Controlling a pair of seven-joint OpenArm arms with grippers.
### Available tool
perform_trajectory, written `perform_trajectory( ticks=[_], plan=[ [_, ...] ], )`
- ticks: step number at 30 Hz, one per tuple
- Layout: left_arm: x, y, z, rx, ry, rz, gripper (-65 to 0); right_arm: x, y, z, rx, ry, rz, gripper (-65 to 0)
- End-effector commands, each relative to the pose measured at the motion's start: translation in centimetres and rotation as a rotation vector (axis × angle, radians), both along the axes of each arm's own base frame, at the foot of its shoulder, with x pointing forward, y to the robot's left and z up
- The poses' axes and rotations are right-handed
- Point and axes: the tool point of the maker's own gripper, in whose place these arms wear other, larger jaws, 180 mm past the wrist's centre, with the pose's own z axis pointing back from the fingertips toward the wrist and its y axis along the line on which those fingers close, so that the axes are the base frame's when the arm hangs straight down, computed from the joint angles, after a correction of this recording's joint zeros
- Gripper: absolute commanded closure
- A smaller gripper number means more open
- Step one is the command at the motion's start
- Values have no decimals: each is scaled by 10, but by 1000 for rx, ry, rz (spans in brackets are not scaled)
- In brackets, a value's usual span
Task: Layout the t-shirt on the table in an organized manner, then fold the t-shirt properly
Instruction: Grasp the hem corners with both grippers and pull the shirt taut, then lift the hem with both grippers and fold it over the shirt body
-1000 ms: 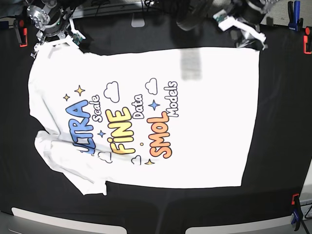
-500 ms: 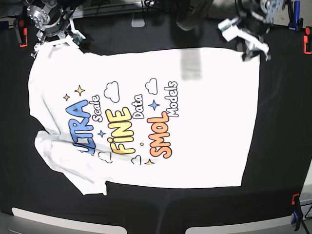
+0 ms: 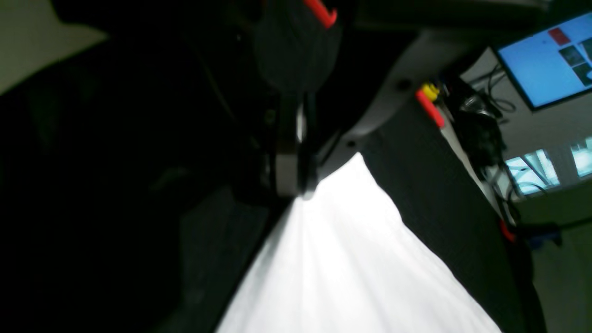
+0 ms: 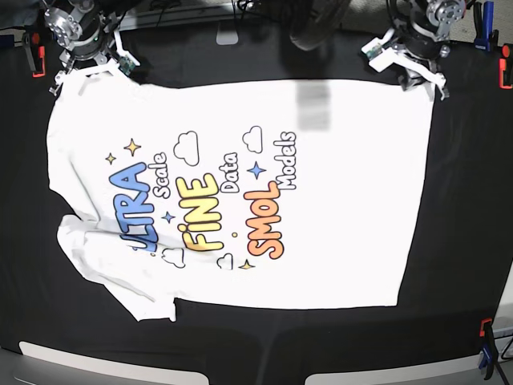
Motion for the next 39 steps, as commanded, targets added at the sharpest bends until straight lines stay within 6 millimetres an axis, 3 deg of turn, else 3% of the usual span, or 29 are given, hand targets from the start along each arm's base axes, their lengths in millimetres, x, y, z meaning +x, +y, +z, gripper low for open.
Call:
perform_trajectory(
  ticks=[1, 5, 10, 17, 29, 33, 39],
  plan=[
    [4, 1, 10, -3, -36, 8, 0, 3, -2, 8, -17, -22, 11, 0],
    [1, -12, 23, -48, -56, 1, 0, -7, 10, 13, 12, -12, 30, 0],
    [-11, -14, 29, -26, -54, -9, 0, -20, 26, 24, 43, -5, 57, 0],
    [-30, 2, 22, 41, 2, 31, 0, -49, 31, 28, 45, 62, 53, 0],
    [-46, 28, 35, 211, -50, 4, 0, -85, 23, 28, -10, 140, 62, 0],
    [-50, 28, 37, 228, -53, -14, 0, -86, 25, 29, -4, 141, 64, 0],
    [-49, 27, 37, 223, -59, -19, 0, -68, 42, 47, 46, 61, 70, 0]
  ],
)
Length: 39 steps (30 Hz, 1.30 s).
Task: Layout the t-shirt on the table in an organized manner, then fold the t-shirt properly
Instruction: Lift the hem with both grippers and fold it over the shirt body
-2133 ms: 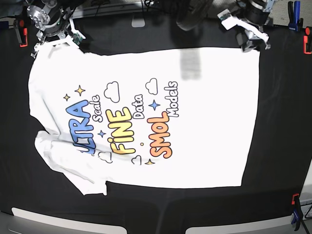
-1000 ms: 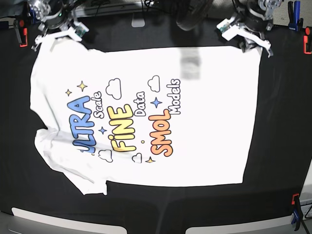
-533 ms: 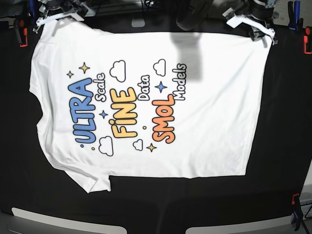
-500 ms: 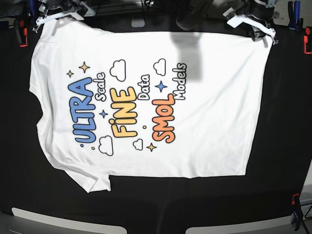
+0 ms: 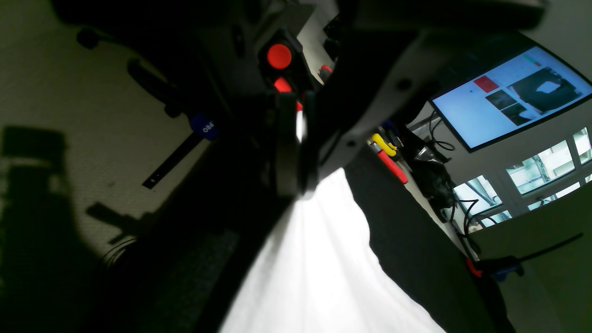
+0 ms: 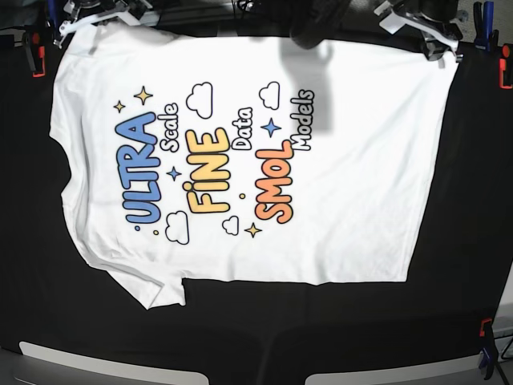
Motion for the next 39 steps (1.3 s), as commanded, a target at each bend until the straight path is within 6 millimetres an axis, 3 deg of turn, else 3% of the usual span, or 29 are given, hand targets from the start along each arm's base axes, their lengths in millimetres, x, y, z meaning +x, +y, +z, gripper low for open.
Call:
perform_trajectory(
  ticks=[1, 10, 15, 18, 22, 27, 34, 39],
  plan=[
    [6, 0, 9, -9, -47, -2, 0, 9, 2, 9, 7, -46, 1, 0],
    [57, -8, 35, -97, -250, 10, 0, 73, 8, 26, 86, -251, -80, 0],
    [77, -15, 27, -271, -216, 100, 0, 113, 13, 31, 166, -331, -124, 0],
    [89, -26, 27, -387, -208, 118, 0, 133, 3, 26, 154, -362, -153, 0],
    [110, -28, 37, -419, -254, 120, 0, 157, -13, 14, 128, -396, -201, 0],
    [128, -29, 44, -470, -274, 150, 0, 178, -26, 6, 111, -425, -247, 0],
    [143, -32, 53, -500, -308, 143, 0, 207, -28, 25, 116, -503, -247, 0],
    [155, -36, 63, -517, -349, 114, 0, 217, -28, 32, 119, -531, -245, 0]
  ],
)
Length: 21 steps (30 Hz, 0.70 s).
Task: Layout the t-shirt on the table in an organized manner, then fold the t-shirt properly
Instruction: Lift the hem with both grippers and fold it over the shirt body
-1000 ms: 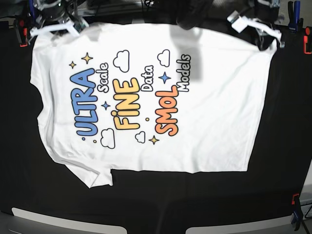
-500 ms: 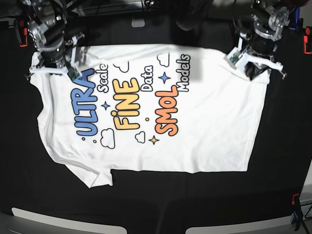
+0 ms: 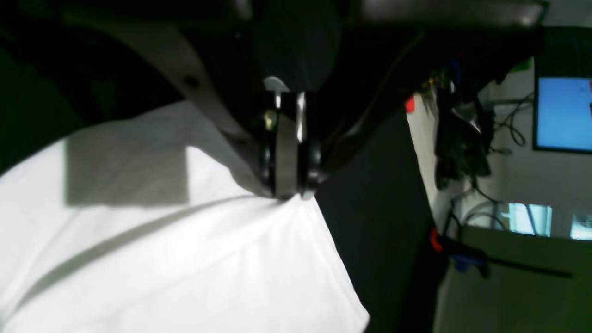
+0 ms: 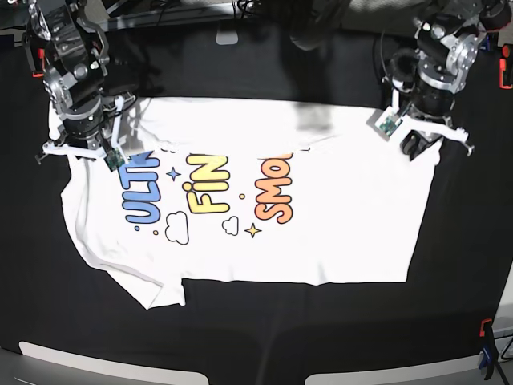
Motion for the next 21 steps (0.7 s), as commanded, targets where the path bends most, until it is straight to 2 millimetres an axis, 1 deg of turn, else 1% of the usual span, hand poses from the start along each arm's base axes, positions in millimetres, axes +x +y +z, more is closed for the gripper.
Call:
perform_trajectory(
  ticks=[1, 3, 6, 10, 16, 21],
  plan=[
    [8, 1, 13, -7, -58, -3, 0, 9, -4, 13, -22, -45, 6, 0],
    [9, -1, 11, -46, -43, 2, 0, 9, -4, 13, -22, -45, 6, 0],
    [7, -1, 1, -73, -19, 5, 0, 9, -7, 14, -33, -54, -11, 0],
    [9, 6, -15, -39, -5, 36, 0, 13, -17, 26, -69, -124, -55, 0],
    [15, 9, -36, -7, 9, 81, 0, 16, -14, 28, -60, -138, -40, 0],
    [14, 10, -40, -3, 18, 87, 0, 19, -13, 30, -55, -150, -36, 0]
  ],
)
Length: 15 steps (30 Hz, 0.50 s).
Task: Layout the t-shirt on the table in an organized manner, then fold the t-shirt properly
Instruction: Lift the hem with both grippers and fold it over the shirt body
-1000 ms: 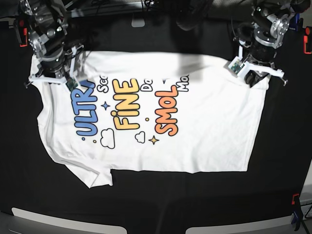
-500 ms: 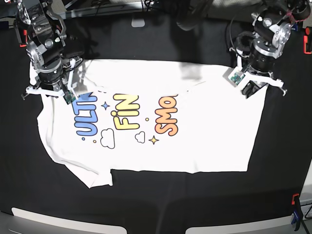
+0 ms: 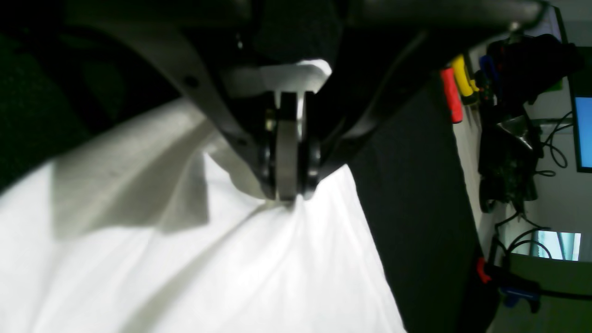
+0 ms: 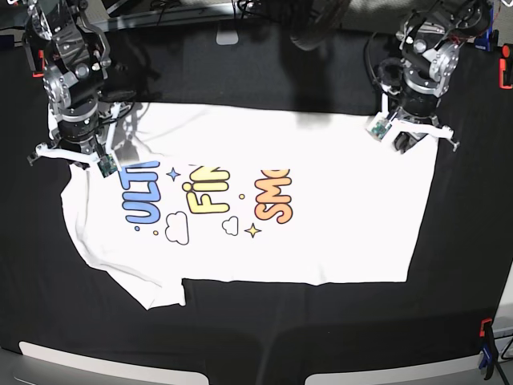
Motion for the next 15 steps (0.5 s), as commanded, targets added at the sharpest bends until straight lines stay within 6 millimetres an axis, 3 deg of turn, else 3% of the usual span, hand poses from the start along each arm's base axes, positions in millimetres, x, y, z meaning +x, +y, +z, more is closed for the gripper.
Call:
perform_trajectory(
  ticks=[1, 15],
  plan=[
    [9, 3, 14, 16, -62, 2, 0, 11, -3, 17, -22, -61, 11, 0],
    [12, 4, 19, 54, -89, -18, 0, 13, -10, 23, -40, -99, -31, 0]
  ],
)
